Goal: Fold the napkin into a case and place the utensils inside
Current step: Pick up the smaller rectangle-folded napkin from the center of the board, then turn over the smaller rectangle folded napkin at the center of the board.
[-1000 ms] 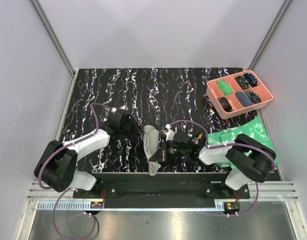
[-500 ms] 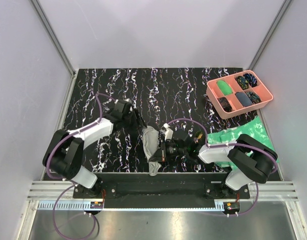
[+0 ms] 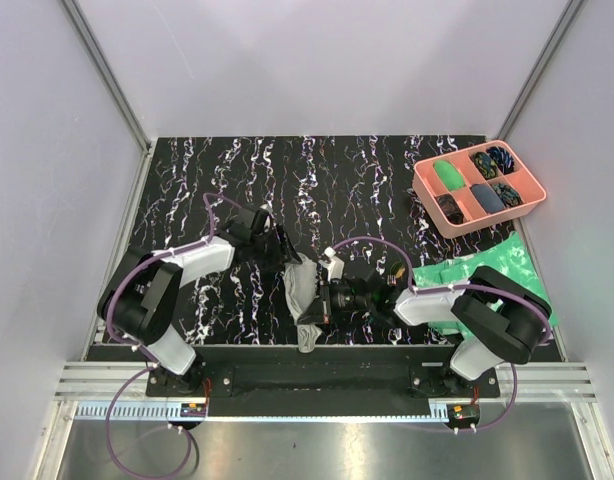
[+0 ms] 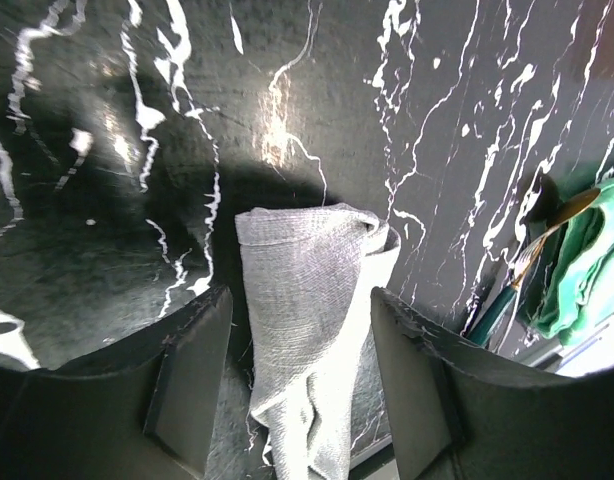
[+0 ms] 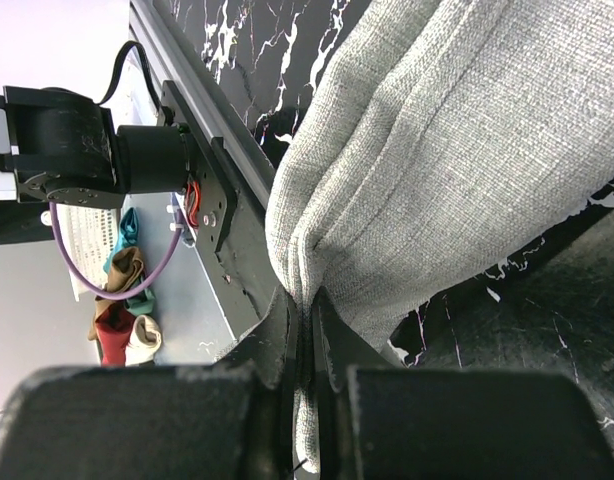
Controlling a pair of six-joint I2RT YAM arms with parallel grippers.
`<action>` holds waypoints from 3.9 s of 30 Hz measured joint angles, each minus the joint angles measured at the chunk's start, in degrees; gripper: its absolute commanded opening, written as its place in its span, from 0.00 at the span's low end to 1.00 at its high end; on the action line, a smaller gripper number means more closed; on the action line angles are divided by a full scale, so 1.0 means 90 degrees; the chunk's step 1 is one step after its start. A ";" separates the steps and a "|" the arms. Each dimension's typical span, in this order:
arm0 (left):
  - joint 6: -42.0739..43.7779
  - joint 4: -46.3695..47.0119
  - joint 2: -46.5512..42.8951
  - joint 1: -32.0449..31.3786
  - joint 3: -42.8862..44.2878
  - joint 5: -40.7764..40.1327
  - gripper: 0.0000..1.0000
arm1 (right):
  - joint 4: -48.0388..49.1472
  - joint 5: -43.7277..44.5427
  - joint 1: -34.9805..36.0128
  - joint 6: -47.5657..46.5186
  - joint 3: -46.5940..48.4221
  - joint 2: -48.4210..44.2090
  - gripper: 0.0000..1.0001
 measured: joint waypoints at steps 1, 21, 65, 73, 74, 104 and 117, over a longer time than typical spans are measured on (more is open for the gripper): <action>-0.0017 0.0036 0.0024 -0.0010 -0.0024 0.0024 0.56 | 0.0000 -0.0010 0.0000 -0.0010 0.0015 0.0019 0.00; -0.0017 0.0289 0.0032 -0.0039 -0.0245 -0.0083 0.01 | 0.0000 -0.0129 0.0000 -0.0165 0.0296 0.0413 0.00; -0.1443 -0.6972 0.3524 -0.1642 0.5991 -0.6042 0.00 | -0.0238 -0.0083 -0.0362 -0.0452 0.0891 0.1061 0.94; -0.1880 -0.7400 0.4170 -0.1906 0.6623 -0.6059 0.00 | 0.0432 -0.0036 -0.0367 -0.0559 0.0765 0.1290 0.82; -0.1919 -0.7441 0.4170 -0.1916 0.6666 -0.6062 0.00 | 0.0512 -0.0051 -0.0367 -0.0554 0.0782 0.1350 0.75; -0.0838 -0.7487 0.4284 -0.2074 0.7269 -0.6169 0.63 | 0.0719 0.0372 -0.0588 0.0437 0.0549 0.1756 0.18; 0.0529 -0.5952 0.0969 -0.1464 0.4330 -0.4920 0.04 | 0.0544 -0.0180 -0.1100 0.0486 0.0520 0.1659 0.43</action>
